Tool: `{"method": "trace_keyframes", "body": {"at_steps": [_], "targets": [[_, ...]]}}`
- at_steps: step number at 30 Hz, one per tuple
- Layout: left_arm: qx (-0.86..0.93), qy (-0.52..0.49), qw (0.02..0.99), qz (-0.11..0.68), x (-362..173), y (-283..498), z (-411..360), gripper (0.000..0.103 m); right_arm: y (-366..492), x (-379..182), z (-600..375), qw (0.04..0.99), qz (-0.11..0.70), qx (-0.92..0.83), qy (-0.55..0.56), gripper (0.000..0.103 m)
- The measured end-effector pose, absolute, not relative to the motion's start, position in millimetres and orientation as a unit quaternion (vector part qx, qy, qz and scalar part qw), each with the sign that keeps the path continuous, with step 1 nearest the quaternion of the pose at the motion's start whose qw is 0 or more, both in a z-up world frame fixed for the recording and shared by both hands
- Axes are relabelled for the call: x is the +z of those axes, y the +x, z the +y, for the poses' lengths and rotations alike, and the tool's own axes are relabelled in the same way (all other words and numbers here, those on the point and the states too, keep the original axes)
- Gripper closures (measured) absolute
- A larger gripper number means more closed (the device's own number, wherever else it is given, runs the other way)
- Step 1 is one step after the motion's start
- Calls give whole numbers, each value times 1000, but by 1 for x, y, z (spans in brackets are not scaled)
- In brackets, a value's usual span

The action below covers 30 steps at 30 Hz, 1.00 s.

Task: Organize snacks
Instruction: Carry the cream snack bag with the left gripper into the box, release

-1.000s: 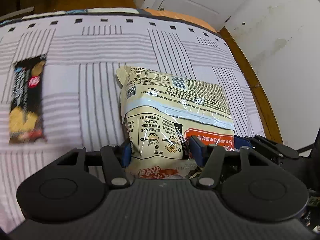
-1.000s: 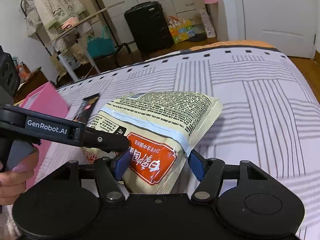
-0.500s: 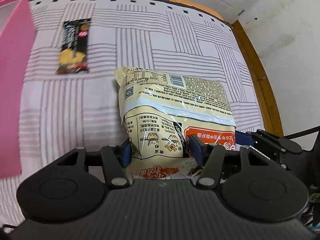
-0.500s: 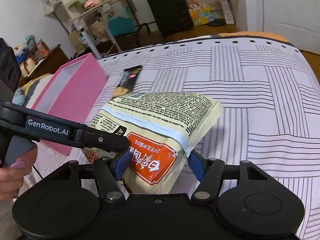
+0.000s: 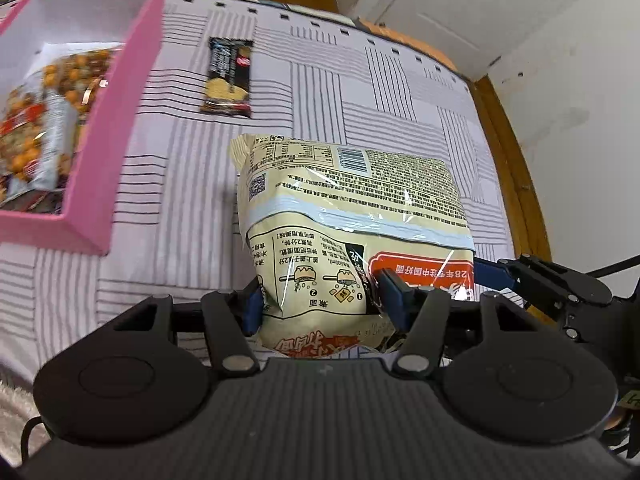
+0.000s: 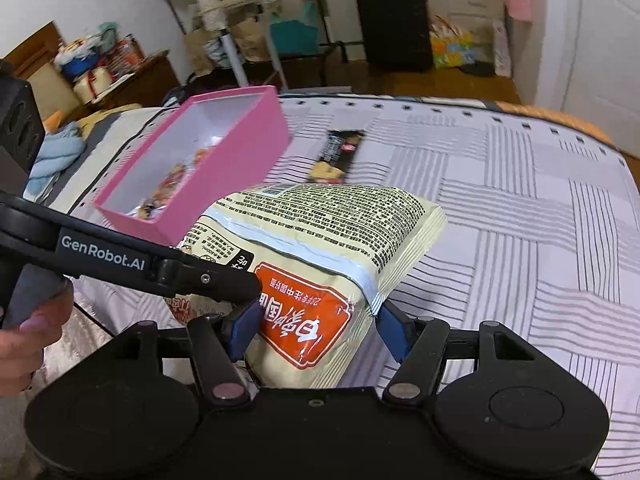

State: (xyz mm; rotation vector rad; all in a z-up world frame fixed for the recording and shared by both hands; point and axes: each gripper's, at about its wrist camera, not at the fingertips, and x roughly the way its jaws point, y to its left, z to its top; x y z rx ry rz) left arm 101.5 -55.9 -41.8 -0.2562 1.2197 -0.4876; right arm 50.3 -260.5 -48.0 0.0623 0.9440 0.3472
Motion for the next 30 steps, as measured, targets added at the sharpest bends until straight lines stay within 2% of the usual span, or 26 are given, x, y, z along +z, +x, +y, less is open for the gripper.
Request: {"method": "trace_keyframes", "body": {"at_steps": [8, 20, 30], "targets": [[-218, -115, 814, 526, -10, 75, -12, 46, 48, -14, -217, 881, 430, 198, -6, 33], [-213, -162, 826, 497, 20, 78, 77, 46, 71, 26, -147, 877, 410, 246, -43, 33], [-158, -153, 856, 468, 19, 130, 136, 46, 155, 1, -96, 871, 382, 304, -52, 33]]}}
